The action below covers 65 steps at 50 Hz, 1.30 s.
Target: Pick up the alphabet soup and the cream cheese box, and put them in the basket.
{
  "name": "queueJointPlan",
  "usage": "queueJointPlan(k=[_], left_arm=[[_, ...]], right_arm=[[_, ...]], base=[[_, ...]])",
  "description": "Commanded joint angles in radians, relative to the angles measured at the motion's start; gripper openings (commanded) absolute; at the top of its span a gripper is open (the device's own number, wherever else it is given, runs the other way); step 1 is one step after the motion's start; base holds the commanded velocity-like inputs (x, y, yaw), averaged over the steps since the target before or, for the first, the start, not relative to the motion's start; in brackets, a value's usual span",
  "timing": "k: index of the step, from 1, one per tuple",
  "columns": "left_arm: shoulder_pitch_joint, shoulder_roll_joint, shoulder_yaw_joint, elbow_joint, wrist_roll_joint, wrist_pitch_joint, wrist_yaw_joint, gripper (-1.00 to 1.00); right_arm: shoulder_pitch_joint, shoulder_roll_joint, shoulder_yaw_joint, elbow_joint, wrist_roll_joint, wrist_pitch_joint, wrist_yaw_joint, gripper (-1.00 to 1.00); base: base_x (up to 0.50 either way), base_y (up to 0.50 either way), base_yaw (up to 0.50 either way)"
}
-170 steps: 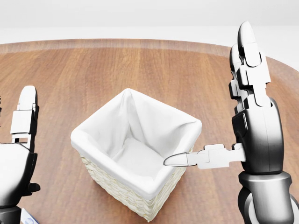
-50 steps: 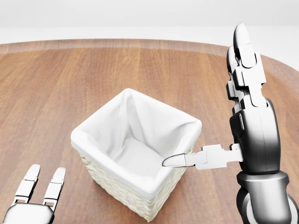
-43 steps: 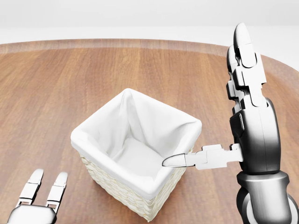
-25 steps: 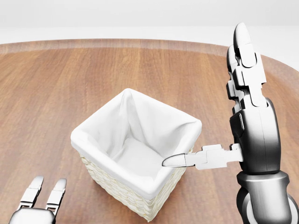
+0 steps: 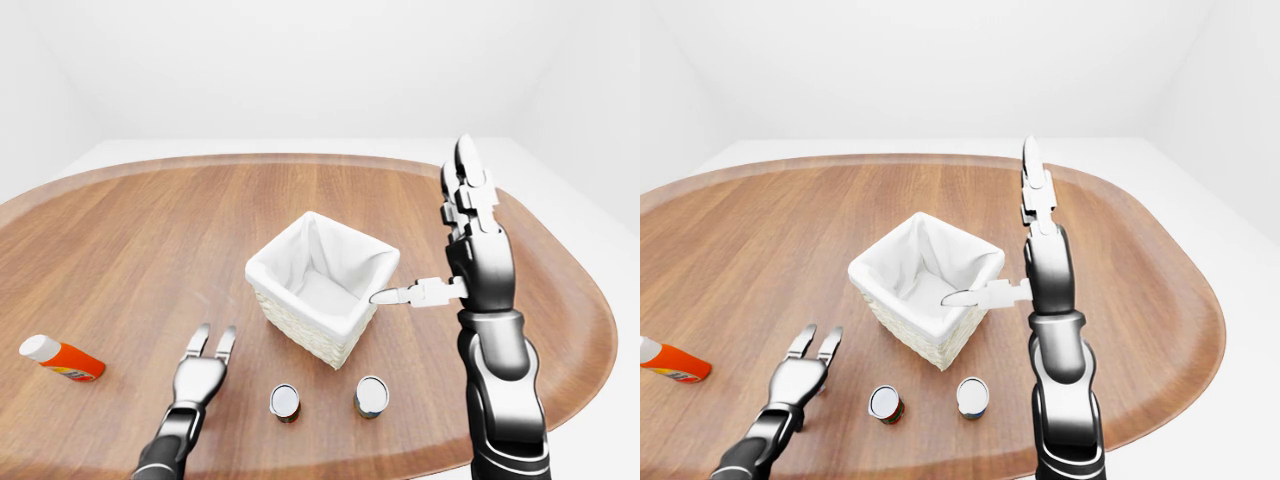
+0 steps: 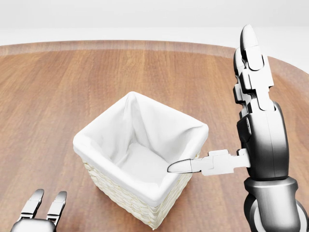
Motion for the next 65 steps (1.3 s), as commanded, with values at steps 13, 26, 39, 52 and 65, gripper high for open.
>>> queueJointPlan(k=[13,26,39,52,65], left_arm=[[-0.038,0.033,-0.026,0.103,-0.044,0.000,0.000,1.00],[-0.027,0.047,-0.010,0.093,-0.035,0.000,0.000,1.00],[-0.063,0.052,-0.022,0.200,-0.035,0.000,0.000,1.00],[-0.089,0.063,-0.030,0.247,-0.069,0.000,0.000,1.00],[-0.125,0.052,-0.052,0.316,-0.073,0.000,0.000,1.00]], right_arm=[[-0.003,0.001,0.003,-0.004,-0.005,0.000,0.001,1.00],[0.000,0.000,0.001,0.004,-0.004,0.000,0.000,1.00],[-0.002,0.000,0.002,0.003,-0.006,0.000,0.000,1.00],[-0.001,0.000,0.000,0.010,-0.005,0.000,0.000,1.00],[-0.004,0.001,0.002,0.005,-0.007,0.000,0.000,1.00]], base=[[0.00,0.00,0.00],[0.00,0.00,0.00],[0.00,0.00,0.00],[0.00,0.00,0.00],[0.00,0.00,0.00]])
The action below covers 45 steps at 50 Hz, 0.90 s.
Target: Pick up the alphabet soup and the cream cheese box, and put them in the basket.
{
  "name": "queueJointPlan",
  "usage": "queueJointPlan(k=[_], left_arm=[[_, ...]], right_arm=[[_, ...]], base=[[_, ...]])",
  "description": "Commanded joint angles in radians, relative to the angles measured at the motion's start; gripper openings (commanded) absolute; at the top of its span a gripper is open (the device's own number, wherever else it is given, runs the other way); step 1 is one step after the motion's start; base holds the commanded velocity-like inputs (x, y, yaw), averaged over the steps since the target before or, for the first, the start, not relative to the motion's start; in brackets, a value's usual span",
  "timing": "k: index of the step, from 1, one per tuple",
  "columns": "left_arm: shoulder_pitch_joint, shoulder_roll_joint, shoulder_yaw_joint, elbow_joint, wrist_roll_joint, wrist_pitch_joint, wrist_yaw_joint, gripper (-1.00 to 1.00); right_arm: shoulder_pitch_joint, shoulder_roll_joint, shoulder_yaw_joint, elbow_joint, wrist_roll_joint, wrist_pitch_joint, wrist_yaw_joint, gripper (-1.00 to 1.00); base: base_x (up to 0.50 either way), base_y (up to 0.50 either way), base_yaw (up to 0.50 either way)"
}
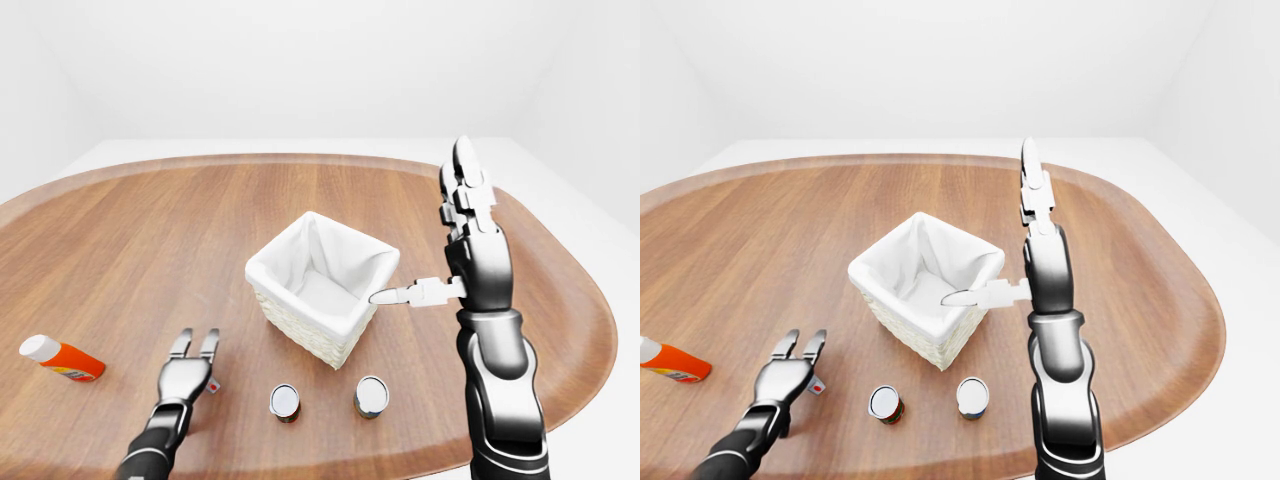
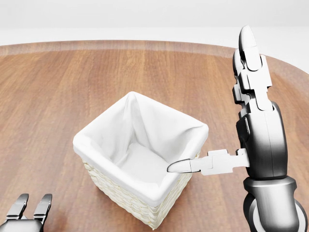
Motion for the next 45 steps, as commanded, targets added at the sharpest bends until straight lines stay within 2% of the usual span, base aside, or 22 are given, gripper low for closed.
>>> queueJointPlan(k=[1,22,23,24,27,45], left_arm=[[-0.013,0.001,-0.030,0.097,0.027,0.000,0.000,1.00],[-0.045,-0.019,-0.055,0.204,0.016,0.000,0.000,1.00],[-0.045,-0.020,-0.056,0.207,0.017,0.000,0.000,0.67],[-0.044,-0.021,-0.057,0.209,0.018,0.000,0.000,0.00],[-0.044,-0.024,-0.058,0.212,0.019,0.000,0.000,-0.98],[-0.049,-0.023,-0.051,0.218,0.014,0.000,0.000,-1.00]], right_arm=[[-0.002,0.000,0.001,-0.003,-0.001,0.000,0.000,1.00],[0.000,0.000,0.000,-0.002,0.001,0.000,0.001,1.00],[0.000,0.000,0.000,-0.002,0.001,0.000,0.000,1.00],[-0.002,0.000,0.001,-0.008,-0.001,0.000,0.001,1.00],[-0.002,0.000,0.000,-0.003,0.000,0.000,-0.001,1.00],[-0.001,0.000,-0.001,-0.001,0.001,0.000,0.000,1.00]], base=[[0.00,0.00,0.00],[0.00,0.00,0.00],[0.00,0.00,0.00],[0.00,0.00,0.00],[0.00,0.00,0.00],[0.00,0.00,0.00]])
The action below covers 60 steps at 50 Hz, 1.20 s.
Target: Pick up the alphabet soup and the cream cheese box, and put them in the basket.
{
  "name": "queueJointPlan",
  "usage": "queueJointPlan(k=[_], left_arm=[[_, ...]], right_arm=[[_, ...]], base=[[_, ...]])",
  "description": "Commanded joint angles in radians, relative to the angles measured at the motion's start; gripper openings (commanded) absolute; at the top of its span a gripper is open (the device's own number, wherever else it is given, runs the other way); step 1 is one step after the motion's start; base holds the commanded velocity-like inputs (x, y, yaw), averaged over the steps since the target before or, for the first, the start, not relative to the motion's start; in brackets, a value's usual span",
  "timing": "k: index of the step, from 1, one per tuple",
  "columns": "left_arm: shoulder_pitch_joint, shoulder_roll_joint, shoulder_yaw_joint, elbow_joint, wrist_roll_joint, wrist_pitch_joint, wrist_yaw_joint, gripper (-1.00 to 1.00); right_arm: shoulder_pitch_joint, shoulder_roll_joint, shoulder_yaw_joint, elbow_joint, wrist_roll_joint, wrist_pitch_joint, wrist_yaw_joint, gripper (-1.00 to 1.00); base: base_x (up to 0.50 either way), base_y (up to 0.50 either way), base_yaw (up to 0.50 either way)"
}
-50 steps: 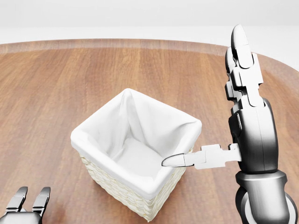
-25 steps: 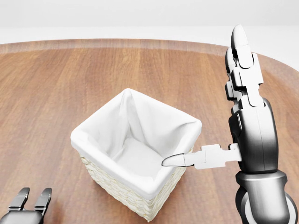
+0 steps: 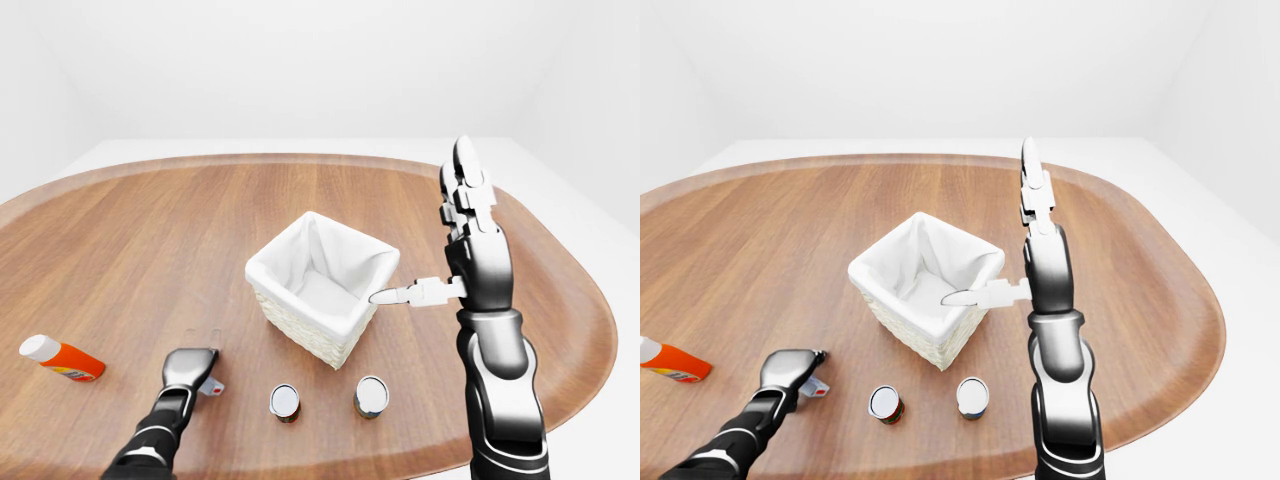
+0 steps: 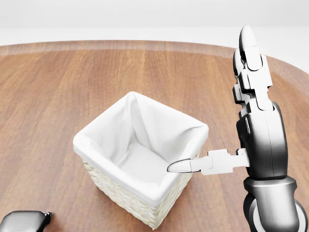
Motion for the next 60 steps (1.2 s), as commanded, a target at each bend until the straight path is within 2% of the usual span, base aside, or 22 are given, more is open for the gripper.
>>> queueJointPlan(k=[1,18,29,36,43,50,53,60], left_arm=[[0.081,-0.009,-0.034,0.053,-0.004,0.000,0.000,-1.00],[0.065,0.012,-0.020,0.027,-0.034,0.000,0.000,-1.00],[0.087,0.037,-0.001,-0.072,-0.058,0.000,0.000,-1.00],[0.129,0.047,0.055,-0.267,-0.078,0.000,0.000,-1.00],[0.197,0.033,0.121,-0.478,-0.083,0.000,0.000,-1.00],[0.226,0.010,0.150,-0.575,-0.074,0.000,0.000,-1.00],[0.260,-0.001,0.178,-0.673,-0.088,0.000,0.000,-1.00],[0.272,-0.022,0.200,-0.741,-0.084,0.000,0.000,-1.00]], right_arm=[[-0.001,0.000,0.001,-0.005,-0.001,0.000,0.001,1.00],[-0.002,0.001,0.003,-0.010,-0.003,0.000,0.001,1.00],[-0.001,0.000,0.001,-0.004,0.001,0.000,0.001,1.00],[-0.002,0.000,0.000,-0.003,0.001,0.000,0.002,1.00],[-0.002,0.000,-0.001,-0.005,0.002,0.000,0.001,1.00],[-0.001,0.000,-0.002,-0.002,0.004,0.000,0.000,1.00],[-0.002,-0.001,-0.002,-0.001,0.005,0.000,0.000,1.00],[0.000,-0.001,-0.005,0.004,0.008,0.000,-0.002,1.00]], base=[[0.00,0.00,0.00],[0.00,0.00,0.00],[0.00,0.00,0.00],[0.00,0.00,0.00],[0.00,0.00,0.00],[0.00,0.00,0.00],[0.00,0.00,0.00],[0.00,0.00,0.00]])
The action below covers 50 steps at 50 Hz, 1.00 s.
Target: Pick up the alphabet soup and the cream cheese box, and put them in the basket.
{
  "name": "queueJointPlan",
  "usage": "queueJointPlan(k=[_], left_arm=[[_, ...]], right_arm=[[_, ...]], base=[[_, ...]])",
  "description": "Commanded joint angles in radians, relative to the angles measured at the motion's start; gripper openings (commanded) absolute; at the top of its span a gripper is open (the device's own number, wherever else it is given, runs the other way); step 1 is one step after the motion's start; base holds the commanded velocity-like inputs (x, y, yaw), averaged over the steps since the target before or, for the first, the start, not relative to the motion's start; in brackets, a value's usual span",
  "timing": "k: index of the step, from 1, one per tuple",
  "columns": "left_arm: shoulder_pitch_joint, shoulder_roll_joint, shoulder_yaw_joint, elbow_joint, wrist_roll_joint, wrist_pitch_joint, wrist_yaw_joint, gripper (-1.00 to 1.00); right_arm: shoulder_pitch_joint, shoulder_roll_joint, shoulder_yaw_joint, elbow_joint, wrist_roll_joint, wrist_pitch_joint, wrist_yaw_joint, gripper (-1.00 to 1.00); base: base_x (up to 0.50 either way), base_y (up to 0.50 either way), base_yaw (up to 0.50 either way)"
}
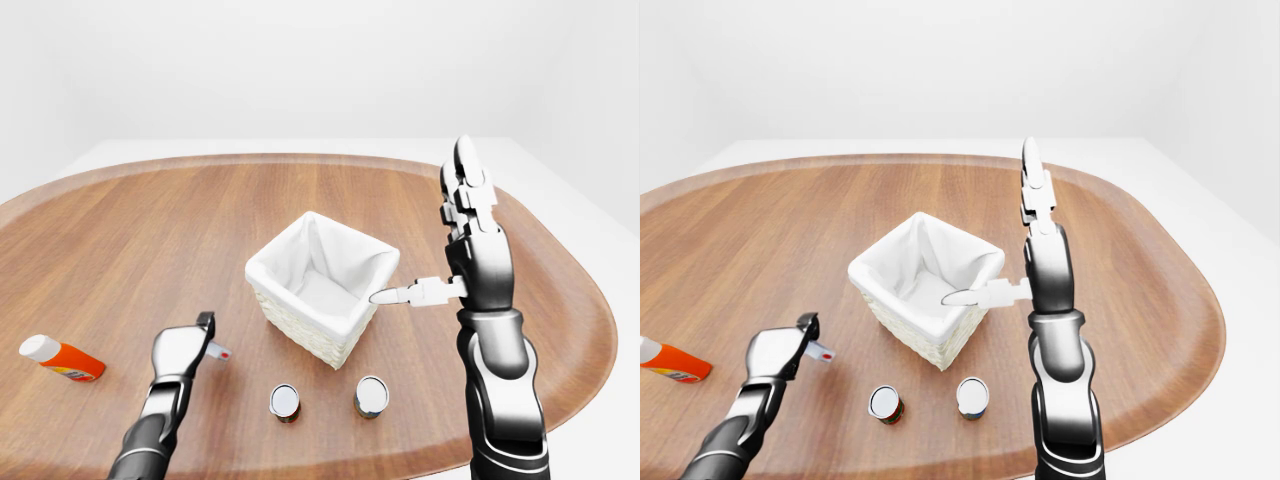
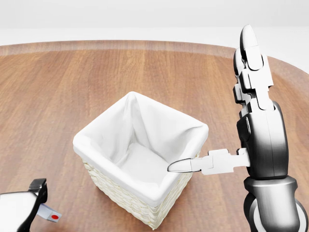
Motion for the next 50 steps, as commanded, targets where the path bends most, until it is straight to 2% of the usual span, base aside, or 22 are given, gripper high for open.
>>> queueJointPlan(k=[1,27,35,40,45,46,50], left_arm=[[0.053,-0.027,0.065,-0.191,-0.035,0.000,0.000,-1.00],[0.112,-0.084,0.168,-0.557,-0.077,0.000,-0.001,-1.00],[0.114,-0.118,0.231,-0.771,-0.142,0.000,-0.154,-1.00],[0.097,-0.125,0.244,-0.842,-0.150,0.000,-0.211,-1.00],[0.082,-0.138,0.234,-0.892,-0.141,0.000,-0.256,-1.00],[0.065,-0.135,0.216,-0.894,-0.106,0.000,-0.260,-1.00],[0.024,-0.141,0.198,-0.937,-0.092,0.000,-0.310,-1.00]], right_arm=[[0.000,-0.001,-0.003,0.002,0.004,0.000,-0.001,1.00],[0.000,-0.001,-0.003,0.000,0.006,0.000,-0.002,1.00],[0.000,-0.001,-0.001,-0.001,0.004,0.000,-0.002,1.00],[0.000,-0.001,-0.001,-0.004,0.003,0.000,-0.001,1.00],[0.000,0.000,0.000,-0.012,0.002,0.000,0.000,1.00],[0.000,0.000,-0.001,-0.011,0.003,0.000,0.000,1.00],[0.003,0.000,0.002,-0.007,0.001,0.000,0.001,1.00]], base=[[0.00,0.00,0.00],[0.00,0.00,0.00],[0.00,0.00,0.00],[0.00,0.00,0.00],[0.00,0.00,0.00],[0.00,0.00,0.00],[0.00,0.00,0.00]])
